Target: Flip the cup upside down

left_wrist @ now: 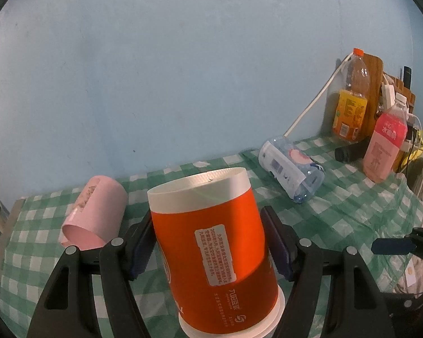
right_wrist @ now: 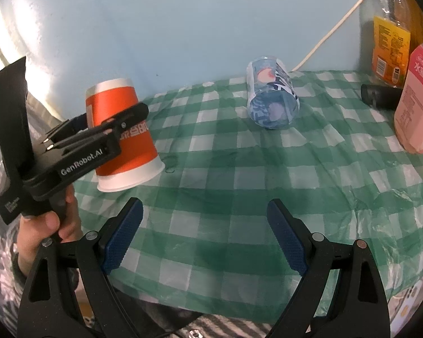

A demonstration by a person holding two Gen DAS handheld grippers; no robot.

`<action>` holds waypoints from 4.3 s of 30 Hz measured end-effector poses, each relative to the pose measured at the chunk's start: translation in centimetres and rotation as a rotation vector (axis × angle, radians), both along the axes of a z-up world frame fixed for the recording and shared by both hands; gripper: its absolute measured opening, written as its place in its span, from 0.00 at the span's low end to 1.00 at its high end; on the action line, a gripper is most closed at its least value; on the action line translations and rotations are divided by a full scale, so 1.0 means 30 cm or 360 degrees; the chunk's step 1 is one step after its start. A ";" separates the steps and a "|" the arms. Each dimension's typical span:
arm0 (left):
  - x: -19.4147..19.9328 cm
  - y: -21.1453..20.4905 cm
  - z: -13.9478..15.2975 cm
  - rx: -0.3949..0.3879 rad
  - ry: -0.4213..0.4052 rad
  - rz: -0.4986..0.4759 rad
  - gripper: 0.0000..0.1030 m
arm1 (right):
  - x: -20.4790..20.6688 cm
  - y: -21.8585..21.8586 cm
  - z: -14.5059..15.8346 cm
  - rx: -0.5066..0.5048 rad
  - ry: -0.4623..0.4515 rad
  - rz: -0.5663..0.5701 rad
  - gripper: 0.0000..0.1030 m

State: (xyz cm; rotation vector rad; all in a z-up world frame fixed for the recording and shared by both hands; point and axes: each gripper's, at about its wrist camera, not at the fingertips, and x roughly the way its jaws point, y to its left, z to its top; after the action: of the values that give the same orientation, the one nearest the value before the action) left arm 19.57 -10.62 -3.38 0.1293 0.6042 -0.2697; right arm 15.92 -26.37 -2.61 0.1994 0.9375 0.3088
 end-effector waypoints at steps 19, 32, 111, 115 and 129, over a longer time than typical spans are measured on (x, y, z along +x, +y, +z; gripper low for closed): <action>-0.083 -0.023 -0.059 0.0099 -0.0027 -0.0040 0.71 | -0.011 -0.019 0.001 0.0027 0.0019 -0.0027 0.88; -0.170 0.002 -0.010 0.0097 -0.0129 0.0005 1.00 | -0.032 -0.016 0.000 0.0021 -0.0025 -0.0029 0.88; -0.658 0.296 0.116 -0.0202 -0.0412 0.0181 1.00 | -0.424 0.121 0.199 -0.0444 -0.0861 -0.0099 0.90; -0.657 0.294 0.117 -0.0200 -0.0411 0.0181 1.00 | -0.420 0.125 0.196 -0.0444 -0.0853 -0.0097 0.90; -0.650 0.294 0.112 -0.0177 -0.0409 0.0242 1.00 | -0.417 0.130 0.191 -0.0446 -0.0846 -0.0092 0.90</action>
State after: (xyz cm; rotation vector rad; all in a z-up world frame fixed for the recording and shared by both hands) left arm 0.08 -1.80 0.00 0.0100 0.3406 -0.1356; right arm 3.41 -22.48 3.11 -0.1125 0.4389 0.1600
